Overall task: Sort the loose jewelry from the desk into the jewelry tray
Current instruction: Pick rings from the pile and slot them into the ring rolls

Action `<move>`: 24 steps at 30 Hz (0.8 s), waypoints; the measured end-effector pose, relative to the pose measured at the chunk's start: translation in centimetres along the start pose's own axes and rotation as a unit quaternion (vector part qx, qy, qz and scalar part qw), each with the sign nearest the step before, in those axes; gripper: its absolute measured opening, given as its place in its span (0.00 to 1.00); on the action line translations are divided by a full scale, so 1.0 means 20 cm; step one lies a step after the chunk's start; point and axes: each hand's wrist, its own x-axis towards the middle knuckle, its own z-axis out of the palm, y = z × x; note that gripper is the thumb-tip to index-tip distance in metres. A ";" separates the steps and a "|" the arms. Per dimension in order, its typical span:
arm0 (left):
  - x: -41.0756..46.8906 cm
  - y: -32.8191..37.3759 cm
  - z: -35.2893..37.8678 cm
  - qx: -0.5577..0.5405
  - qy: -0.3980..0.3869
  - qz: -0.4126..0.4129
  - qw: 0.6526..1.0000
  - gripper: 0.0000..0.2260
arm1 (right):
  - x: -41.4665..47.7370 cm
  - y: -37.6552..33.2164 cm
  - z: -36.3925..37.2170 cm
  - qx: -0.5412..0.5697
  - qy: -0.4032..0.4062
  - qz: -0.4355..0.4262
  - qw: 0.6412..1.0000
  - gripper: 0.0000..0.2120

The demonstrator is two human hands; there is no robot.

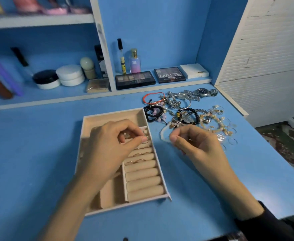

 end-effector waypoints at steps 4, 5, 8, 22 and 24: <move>-0.04 -0.05 -0.06 0.018 0.021 0.000 1.000 0.07 | 0.00 -0.01 0.13 -0.062 -0.071 -0.062 0.994 0.02; -0.04 -0.06 -0.07 0.020 0.022 0.001 1.000 0.07 | 0.00 -0.01 0.14 -0.090 -0.077 -0.077 0.990 0.02; -0.06 -0.09 -0.07 0.019 0.026 -0.001 0.999 0.07 | 0.00 0.00 0.16 -0.150 -0.089 -0.112 0.978 0.02; -0.07 -0.15 -0.05 -0.016 0.011 -0.009 1.000 0.05 | -0.01 0.02 0.14 -0.206 -0.113 -0.119 0.965 0.03; -0.07 -0.16 -0.05 -0.017 0.011 -0.008 1.000 0.05 | -0.01 0.02 0.15 -0.203 -0.112 -0.109 0.967 0.04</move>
